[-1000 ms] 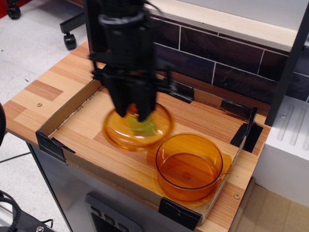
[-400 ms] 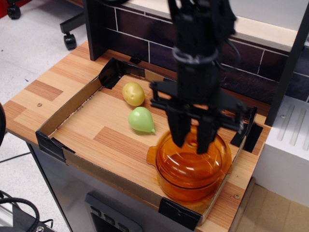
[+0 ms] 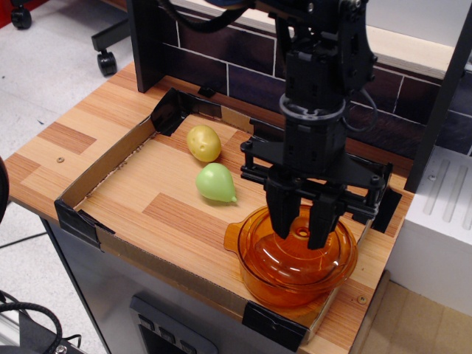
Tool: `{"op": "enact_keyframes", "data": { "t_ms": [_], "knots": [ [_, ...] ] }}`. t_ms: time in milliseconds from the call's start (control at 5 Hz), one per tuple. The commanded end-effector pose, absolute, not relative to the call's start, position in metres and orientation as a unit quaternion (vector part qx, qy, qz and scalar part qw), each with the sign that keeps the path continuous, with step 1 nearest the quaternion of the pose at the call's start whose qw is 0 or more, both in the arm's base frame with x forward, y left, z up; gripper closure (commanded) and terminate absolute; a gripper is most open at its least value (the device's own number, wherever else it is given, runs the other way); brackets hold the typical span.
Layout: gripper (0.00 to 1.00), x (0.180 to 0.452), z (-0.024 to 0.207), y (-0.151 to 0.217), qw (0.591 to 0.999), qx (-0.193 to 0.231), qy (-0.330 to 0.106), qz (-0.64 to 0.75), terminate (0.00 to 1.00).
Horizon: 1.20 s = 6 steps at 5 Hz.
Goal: Put lid on pot
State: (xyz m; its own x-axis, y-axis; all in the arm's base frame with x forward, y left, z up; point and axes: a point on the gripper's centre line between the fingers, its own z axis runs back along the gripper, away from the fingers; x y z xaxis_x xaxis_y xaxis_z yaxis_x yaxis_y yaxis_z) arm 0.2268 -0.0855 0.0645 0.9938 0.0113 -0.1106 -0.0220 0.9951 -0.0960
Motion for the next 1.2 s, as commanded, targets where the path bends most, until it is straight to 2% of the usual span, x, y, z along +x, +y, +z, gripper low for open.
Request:
{"op": "enact_keyframes", "data": {
  "t_ms": [0, 600, 800, 1000],
  "knots": [
    [1.00, 0.235, 0.072, -0.075, 0.997, -0.062, 0.038, 0.016, 0.00],
    [1.00, 0.230, 0.061, -0.071, 0.997, -0.057, 0.048, 0.017, 0.00],
    [0.00, 0.231, 0.061, -0.074, 0.997, -0.055, 0.054, 0.013, 0.00],
    [0.00, 0.231, 0.066, -0.075, 0.997, -0.061, 0.052, 0.014, 0.00]
  ]
}}
